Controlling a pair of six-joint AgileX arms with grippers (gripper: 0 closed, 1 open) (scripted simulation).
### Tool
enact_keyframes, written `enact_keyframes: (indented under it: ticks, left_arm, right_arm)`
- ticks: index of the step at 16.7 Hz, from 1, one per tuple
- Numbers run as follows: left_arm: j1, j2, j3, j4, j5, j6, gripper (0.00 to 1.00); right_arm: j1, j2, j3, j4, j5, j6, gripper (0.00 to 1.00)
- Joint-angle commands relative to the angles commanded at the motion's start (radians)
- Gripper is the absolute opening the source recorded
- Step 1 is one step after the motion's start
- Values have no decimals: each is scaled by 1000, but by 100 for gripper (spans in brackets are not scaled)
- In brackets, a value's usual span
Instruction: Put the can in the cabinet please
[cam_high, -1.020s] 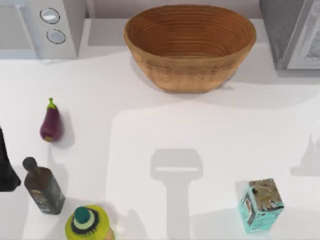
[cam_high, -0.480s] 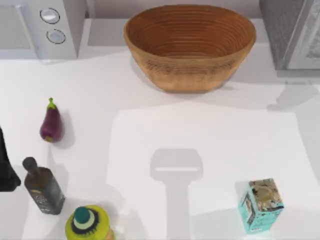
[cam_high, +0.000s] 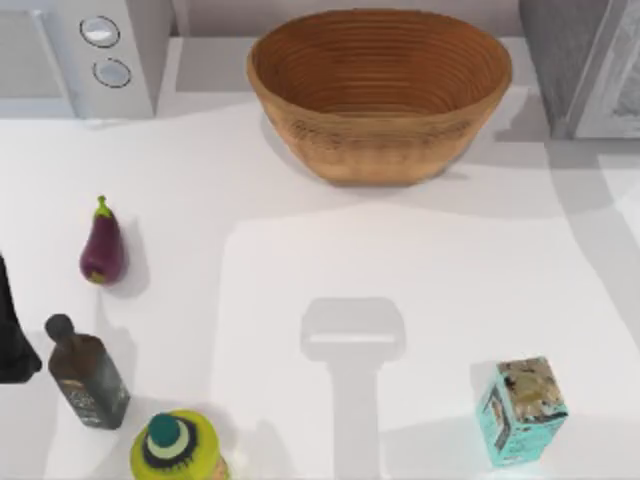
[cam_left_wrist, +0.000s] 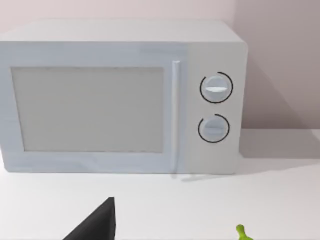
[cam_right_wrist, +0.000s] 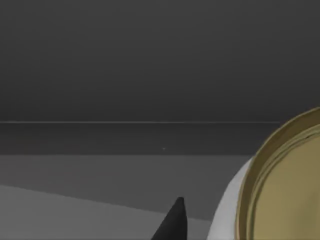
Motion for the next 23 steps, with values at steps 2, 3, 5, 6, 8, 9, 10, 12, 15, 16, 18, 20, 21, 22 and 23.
enact_keyframes:
  ticks: [2, 3, 5, 6, 8, 9, 10, 12, 15, 16, 18, 20, 21, 22, 23]
  left_arm:
    - [0, 0, 0, 0, 0, 0, 100]
    - [0, 0, 0, 0, 0, 0, 100]
    - [0, 0, 0, 0, 0, 0, 100]
    - [0, 0, 0, 0, 0, 0, 100]
    - [0, 0, 0, 0, 0, 0, 100]
    - [0, 0, 0, 0, 0, 0, 100]
    - [0, 0, 0, 0, 0, 0, 100]
    - [0, 0, 0, 0, 0, 0, 100]
    - [0, 0, 0, 0, 0, 0, 100]
    - [0, 0, 0, 0, 0, 0, 100]
    - [0, 0, 0, 0, 0, 0, 100]
    - [0, 0, 0, 0, 0, 0, 100]
    - [0, 0, 0, 0, 0, 0, 100]
    - [0, 0, 0, 0, 0, 0, 100]
    - [0, 0, 0, 0, 0, 0, 100]
  right_arm:
    - [7, 48, 65, -15, 7, 2, 0]
    - [9, 60, 81, -19, 9, 3, 0]
    - [10, 65, 87, -20, 9, 3, 0]
    - [10, 65, 87, -20, 9, 3, 0]
    - [5, 62, 83, -19, 8, 5, 0]
    - [5, 64, 85, -20, 8, 4, 0]
    - [3, 75, 97, -26, 7, 4, 0]
    - [-3, 130, 153, -50, 2, 4, 0]
    - [-16, 262, 315, -98, -11, 5, 0]
    - [-21, 314, 389, -113, -16, 5, 0]
    - [-28, 420, 555, -143, -25, 6, 0]
    - [-36, 525, 725, -171, -34, 6, 0]
    - [-40, 575, 804, -186, -38, 6, 0]
    - [-45, 623, 876, -201, -42, 5, 0]
    - [-51, 670, 940, -217, -46, 5, 0]
